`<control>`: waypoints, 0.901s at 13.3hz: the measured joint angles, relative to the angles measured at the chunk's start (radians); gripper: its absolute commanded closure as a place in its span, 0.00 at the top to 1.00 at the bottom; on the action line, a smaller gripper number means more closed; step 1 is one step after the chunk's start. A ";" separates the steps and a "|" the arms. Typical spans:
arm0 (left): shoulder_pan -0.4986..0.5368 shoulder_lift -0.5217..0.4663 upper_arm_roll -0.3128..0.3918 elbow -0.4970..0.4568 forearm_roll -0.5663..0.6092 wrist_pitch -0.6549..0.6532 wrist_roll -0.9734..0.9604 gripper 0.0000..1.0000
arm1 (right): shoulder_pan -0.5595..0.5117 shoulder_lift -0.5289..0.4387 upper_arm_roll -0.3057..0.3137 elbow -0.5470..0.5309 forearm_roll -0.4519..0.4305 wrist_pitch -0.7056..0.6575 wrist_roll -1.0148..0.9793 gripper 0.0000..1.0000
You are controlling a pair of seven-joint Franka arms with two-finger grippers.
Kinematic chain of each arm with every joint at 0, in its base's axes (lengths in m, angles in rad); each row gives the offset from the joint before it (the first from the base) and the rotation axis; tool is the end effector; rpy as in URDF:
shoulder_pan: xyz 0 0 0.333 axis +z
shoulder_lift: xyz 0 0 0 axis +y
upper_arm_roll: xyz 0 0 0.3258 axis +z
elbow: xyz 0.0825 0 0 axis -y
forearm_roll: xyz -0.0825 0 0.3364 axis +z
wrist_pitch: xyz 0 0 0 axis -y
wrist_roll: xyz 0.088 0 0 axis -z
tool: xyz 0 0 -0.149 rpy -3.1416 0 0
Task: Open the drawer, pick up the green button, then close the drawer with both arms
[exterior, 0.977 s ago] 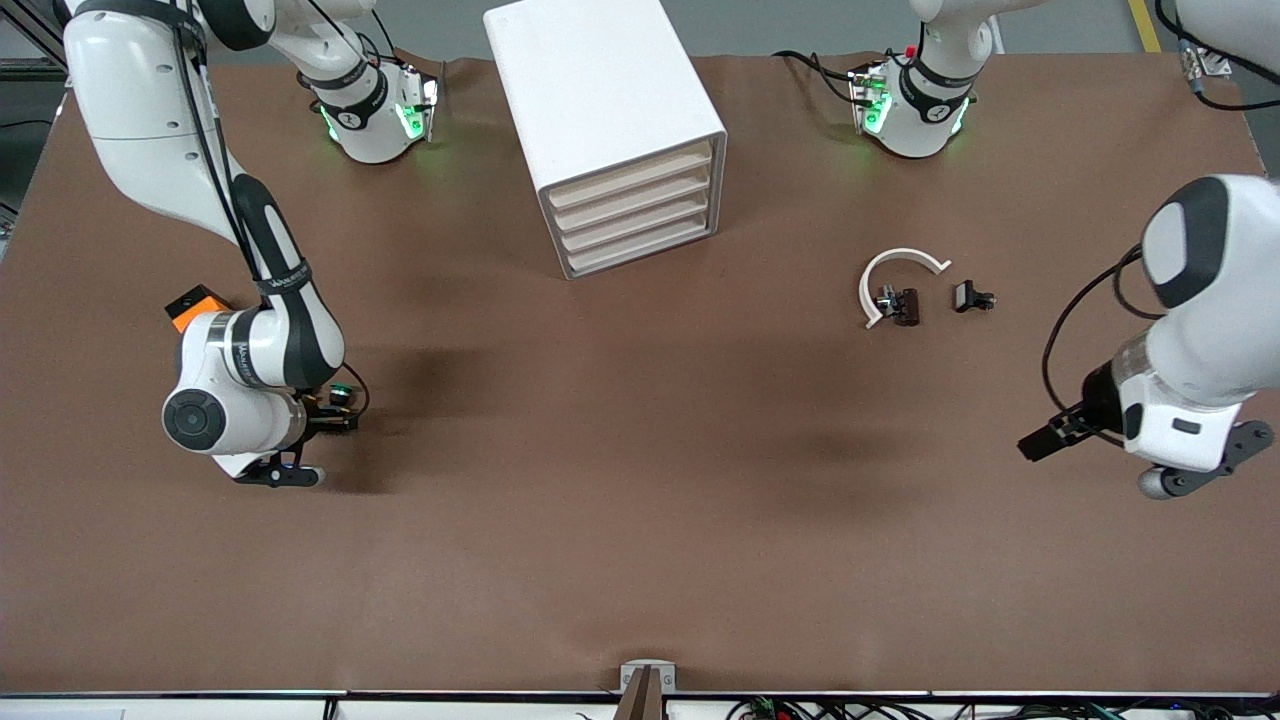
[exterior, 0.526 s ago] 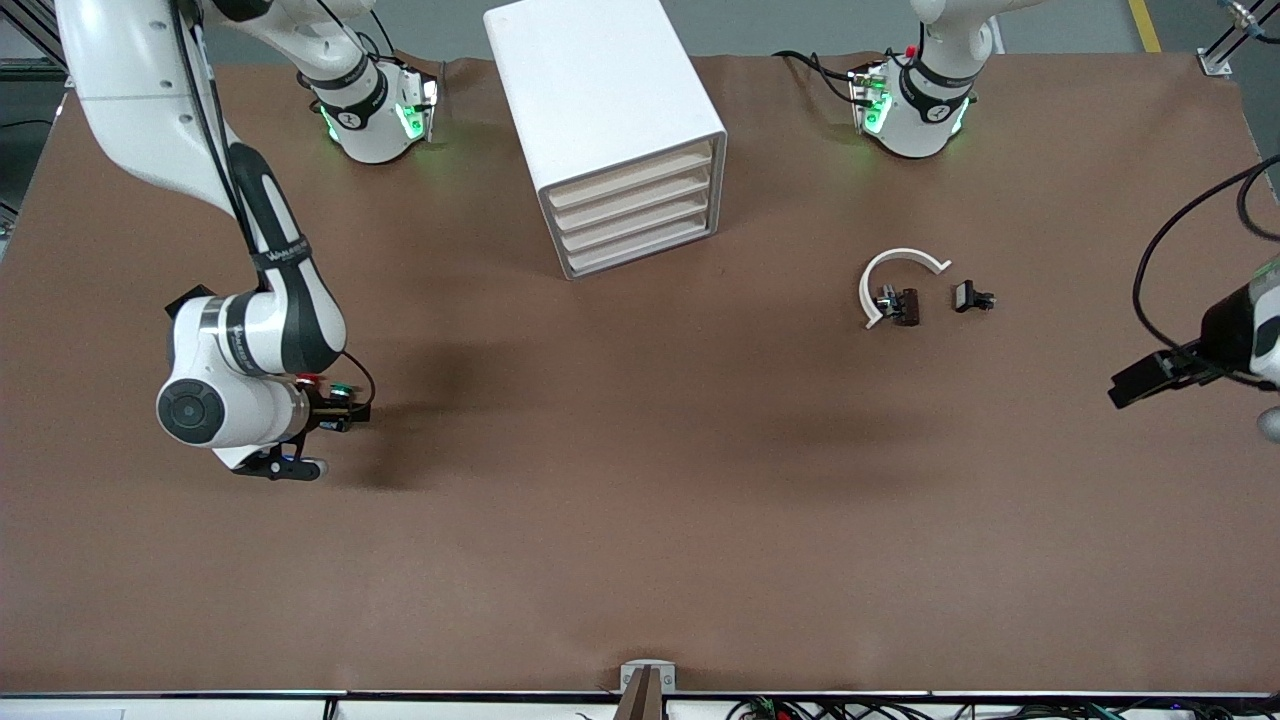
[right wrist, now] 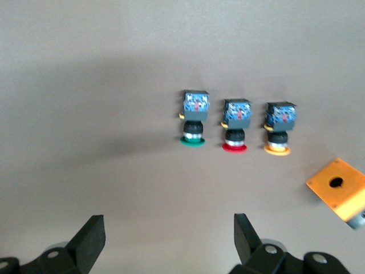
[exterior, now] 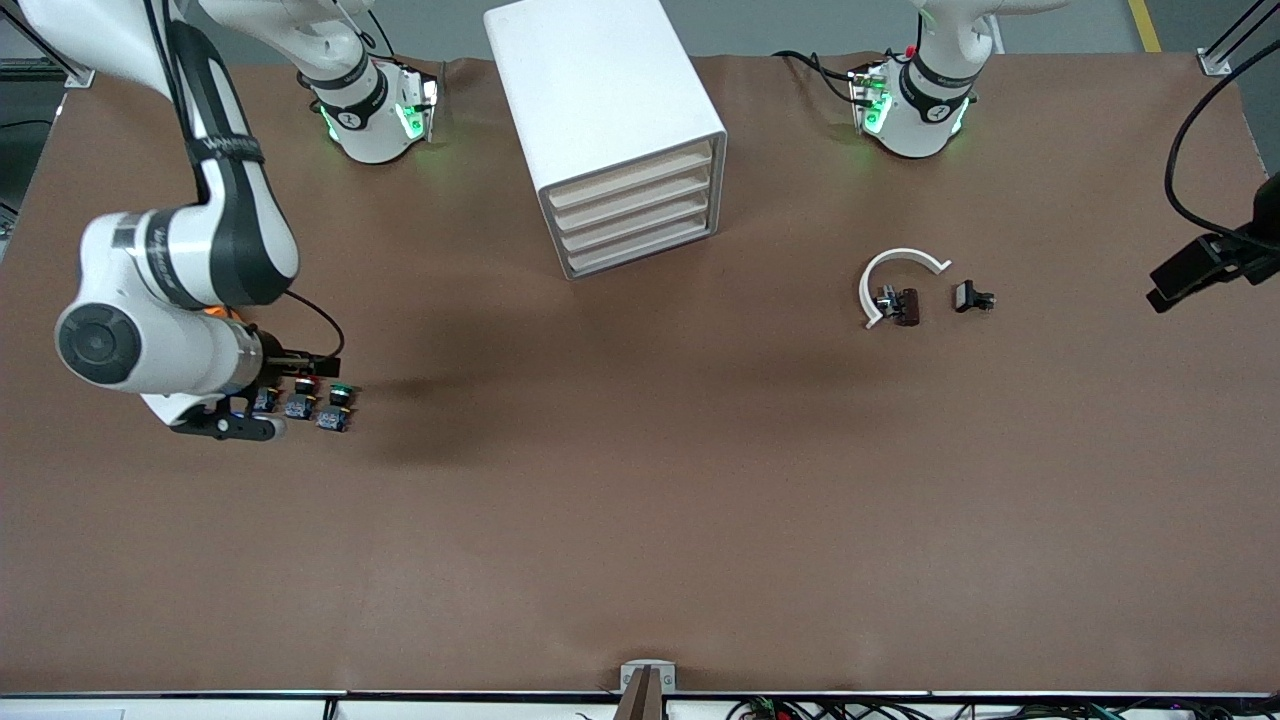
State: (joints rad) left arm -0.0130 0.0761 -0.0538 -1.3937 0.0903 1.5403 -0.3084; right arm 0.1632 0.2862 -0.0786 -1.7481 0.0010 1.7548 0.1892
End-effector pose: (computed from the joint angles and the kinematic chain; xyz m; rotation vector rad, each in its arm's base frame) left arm 0.5314 -0.0206 0.6258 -3.0439 -0.3792 -0.1310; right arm 0.5501 0.0496 0.3786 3.0495 -0.1600 -0.4197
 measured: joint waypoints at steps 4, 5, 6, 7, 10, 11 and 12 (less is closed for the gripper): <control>-0.024 -0.060 0.005 -0.062 -0.003 -0.014 0.051 1.00 | -0.013 -0.162 -0.003 0.001 -0.002 -0.098 -0.054 1.00; -0.022 -0.080 0.009 -0.078 -0.013 -0.016 0.056 1.00 | -0.027 -0.205 -0.004 0.001 -0.002 -0.116 -0.083 1.00; -0.021 -0.097 0.011 -0.091 -0.021 -0.022 0.057 1.00 | -0.044 -0.239 -0.006 0.000 -0.003 -0.129 -0.106 1.00; -0.021 -0.110 0.012 -0.102 -0.030 -0.030 0.058 1.00 | -0.059 -0.266 -0.008 -0.001 -0.003 -0.135 -0.122 1.00; -0.021 -0.122 0.012 -0.120 -0.057 -0.067 0.093 1.00 | -0.076 -0.314 -0.008 -0.002 -0.003 -0.140 -0.138 1.00; -0.021 -0.122 0.012 -0.128 -0.058 -0.069 0.101 1.00 | -0.076 -0.328 -0.005 -0.002 -0.003 -0.143 -0.138 1.00; -0.021 -0.123 0.012 -0.136 -0.059 -0.069 0.113 1.00 | -0.076 -0.345 -0.003 -0.001 -0.003 -0.145 -0.138 1.00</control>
State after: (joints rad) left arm -0.0337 -0.0466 -0.0414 -1.5294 0.0313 1.4716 -0.1949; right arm 0.0875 -0.0585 -0.0821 -1.7493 -0.0016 1.6100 0.0513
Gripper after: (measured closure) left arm 0.000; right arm 0.000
